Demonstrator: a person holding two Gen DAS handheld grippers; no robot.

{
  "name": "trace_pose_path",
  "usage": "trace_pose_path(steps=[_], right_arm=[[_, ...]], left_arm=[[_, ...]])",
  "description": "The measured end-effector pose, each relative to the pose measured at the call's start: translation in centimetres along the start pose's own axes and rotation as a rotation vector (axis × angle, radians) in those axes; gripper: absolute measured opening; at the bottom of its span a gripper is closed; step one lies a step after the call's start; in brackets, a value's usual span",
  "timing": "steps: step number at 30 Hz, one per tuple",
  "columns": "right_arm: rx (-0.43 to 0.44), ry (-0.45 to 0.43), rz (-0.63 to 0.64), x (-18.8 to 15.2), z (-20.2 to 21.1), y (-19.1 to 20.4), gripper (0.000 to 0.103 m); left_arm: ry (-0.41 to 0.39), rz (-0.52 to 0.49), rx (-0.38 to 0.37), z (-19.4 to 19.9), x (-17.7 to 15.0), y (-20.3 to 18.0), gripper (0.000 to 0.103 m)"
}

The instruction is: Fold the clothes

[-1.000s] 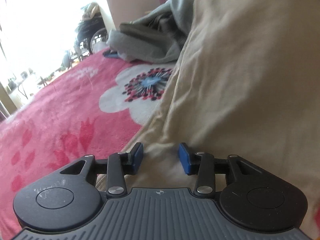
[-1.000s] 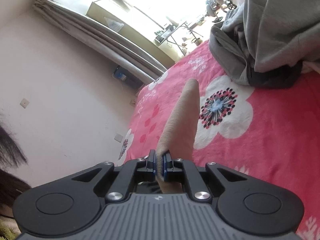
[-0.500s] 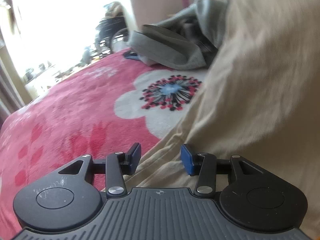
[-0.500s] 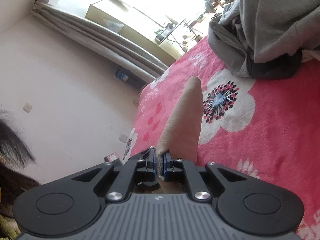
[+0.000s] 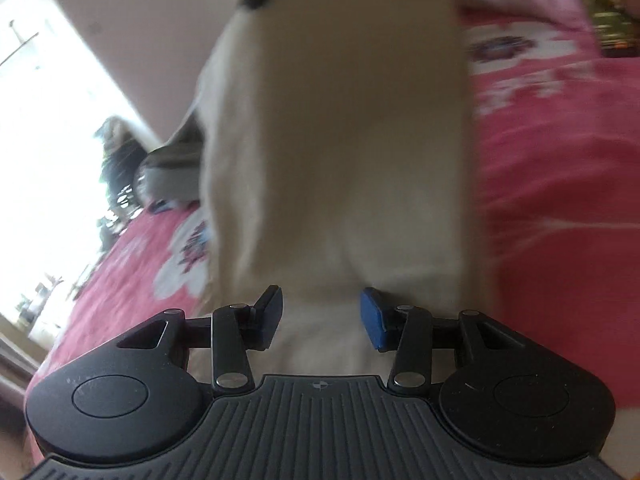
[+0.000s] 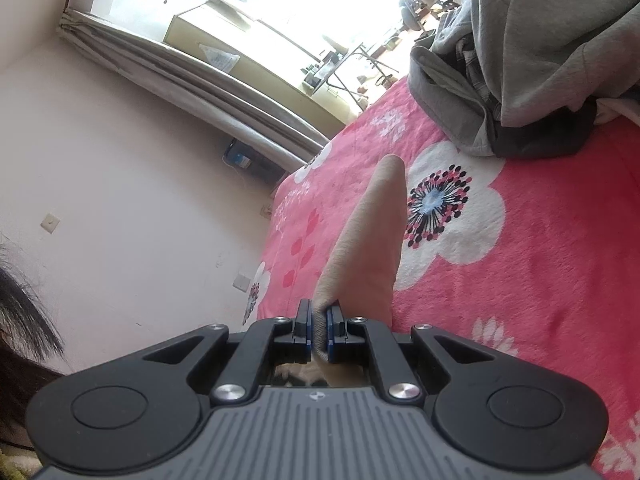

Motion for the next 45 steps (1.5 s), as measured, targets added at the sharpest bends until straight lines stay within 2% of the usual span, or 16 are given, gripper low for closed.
trace_pose_path(steps=[8, 12, 20, 24, 30, 36, 38, 43, 45], right_arm=[[0.035, 0.023, 0.048, 0.5, -1.6, 2.3, 0.009], [0.062, 0.058, 0.079, 0.8, -3.2, 4.2, 0.009], [0.117, 0.249, 0.159, 0.5, -9.7, 9.5, 0.009], [0.141, 0.34, 0.183, -0.2, -13.2, 11.7, 0.009], [0.163, 0.455, 0.154, -3.3, -19.5, 12.9, 0.009], [0.185, 0.57, 0.124, -6.3, -25.8, 14.0, 0.009], [0.182, 0.581, 0.097, -7.7, -27.2, 13.6, 0.009], [0.161, 0.595, 0.059, -10.6, -29.9, 12.5, 0.01], [0.152, 0.602, 0.041, -11.8, -30.9, 11.9, 0.016]], left_arm=[[0.069, 0.159, -0.152, 2.4, -0.3, -0.6, 0.043], [0.065, 0.209, -0.177, 2.9, -0.5, -0.4, 0.043], [0.093, 0.282, -0.211, 3.7, -1.1, 0.5, 0.043], [0.134, 0.353, -0.2, 5.4, -2.3, 2.1, 0.043], [0.184, 0.466, -0.118, 9.8, -5.4, 6.0, 0.044], [0.288, 0.69, -0.029, 12.7, -9.5, 9.4, 0.044], [0.317, 0.765, -0.013, 13.2, -10.8, 10.2, 0.044], [0.334, 0.977, -0.03, 14.1, -13.0, 13.1, 0.044], [0.331, 1.046, -0.036, 14.2, -13.6, 14.4, 0.044]])
Point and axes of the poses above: each gripper's, at about its wrist camera, not at the fingertips, and z roughly against the way its jaws point, y to its left, x to its top, the point moved 6 cm from there along -z, roughly the way its jaws point, and after that the axes turned 14 degrees about z, right-handed, at the moved point
